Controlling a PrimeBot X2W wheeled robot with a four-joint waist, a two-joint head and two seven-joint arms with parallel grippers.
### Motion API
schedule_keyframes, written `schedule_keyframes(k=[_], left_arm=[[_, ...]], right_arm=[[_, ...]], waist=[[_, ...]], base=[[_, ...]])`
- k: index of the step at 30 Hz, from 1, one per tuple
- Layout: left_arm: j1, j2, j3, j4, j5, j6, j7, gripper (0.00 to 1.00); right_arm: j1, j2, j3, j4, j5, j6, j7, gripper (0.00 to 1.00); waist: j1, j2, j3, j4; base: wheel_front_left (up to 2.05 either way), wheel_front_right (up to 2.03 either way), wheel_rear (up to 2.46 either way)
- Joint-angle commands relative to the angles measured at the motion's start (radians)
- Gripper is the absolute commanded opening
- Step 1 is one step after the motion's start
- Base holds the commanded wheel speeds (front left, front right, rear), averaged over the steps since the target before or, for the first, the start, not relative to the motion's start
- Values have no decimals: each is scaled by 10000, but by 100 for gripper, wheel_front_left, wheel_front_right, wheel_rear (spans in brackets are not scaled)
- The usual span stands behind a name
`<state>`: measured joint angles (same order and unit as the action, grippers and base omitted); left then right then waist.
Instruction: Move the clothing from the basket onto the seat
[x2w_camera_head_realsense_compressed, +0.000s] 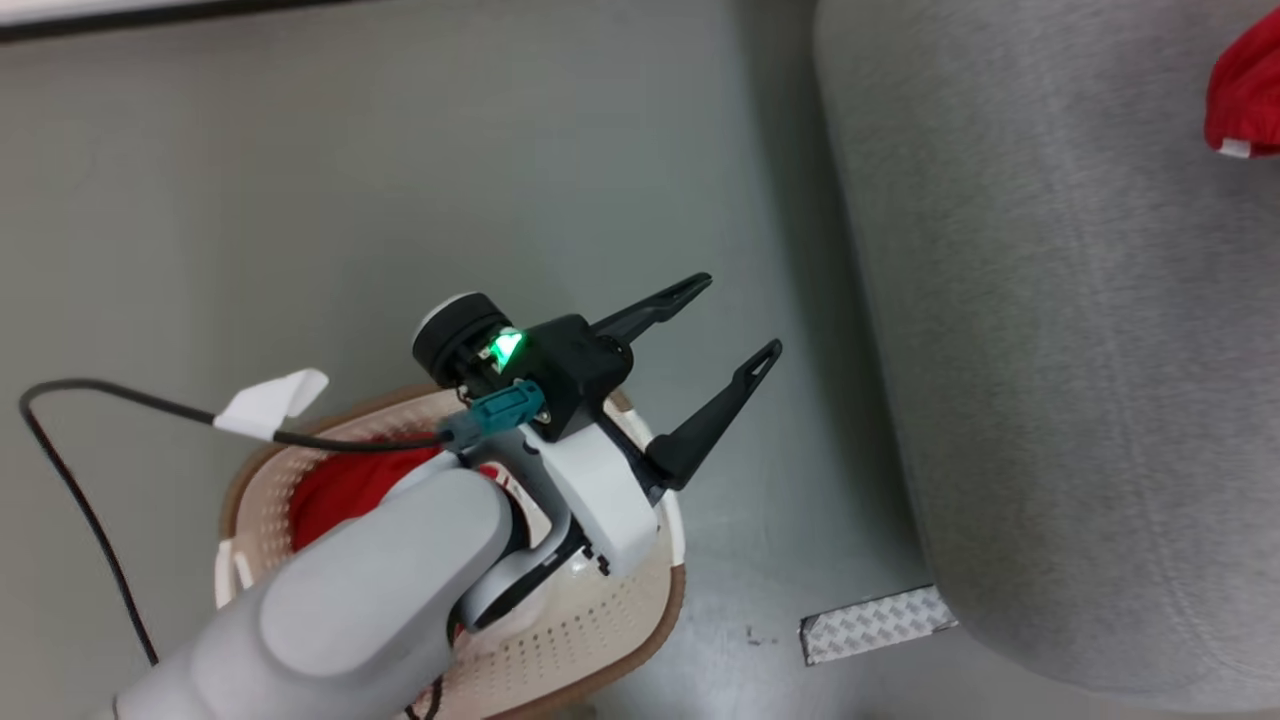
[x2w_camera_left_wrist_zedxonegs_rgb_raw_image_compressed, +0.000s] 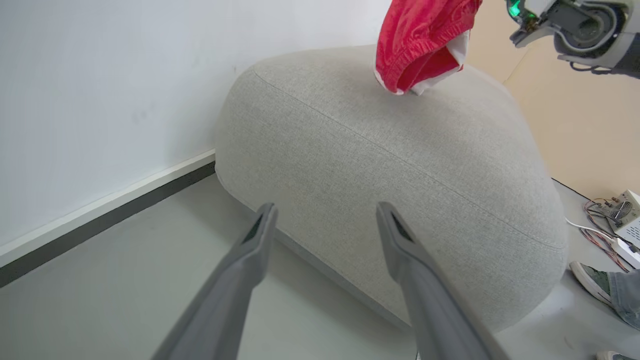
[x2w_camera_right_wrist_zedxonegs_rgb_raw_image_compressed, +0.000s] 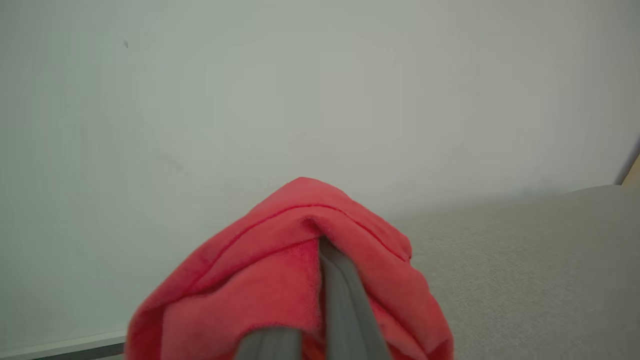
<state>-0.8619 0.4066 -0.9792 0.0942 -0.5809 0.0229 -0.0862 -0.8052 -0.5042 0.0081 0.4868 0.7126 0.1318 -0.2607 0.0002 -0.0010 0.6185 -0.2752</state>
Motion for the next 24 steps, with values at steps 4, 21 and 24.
schedule_keyframes(k=[4,21,24], left_arm=[[-202,-9,66,-36,77,98,-18,100],[-130,-176,149,282,-132,177,-460,100],[-95,-210,158,383,-186,167,-539,100]], right_arm=[[-725,-353,366,850,221,-22,329,0],[-2394,-1706,1812,3834,1387,-23,5203,28],[-2403,-1681,1969,3880,1479,-22,5421,100]], waist=[[-2,0,645,526],[-2,0,795,1134],[-2,0,644,1116]], base=[[0,0,0],[0,0,0],[0,0,0]])
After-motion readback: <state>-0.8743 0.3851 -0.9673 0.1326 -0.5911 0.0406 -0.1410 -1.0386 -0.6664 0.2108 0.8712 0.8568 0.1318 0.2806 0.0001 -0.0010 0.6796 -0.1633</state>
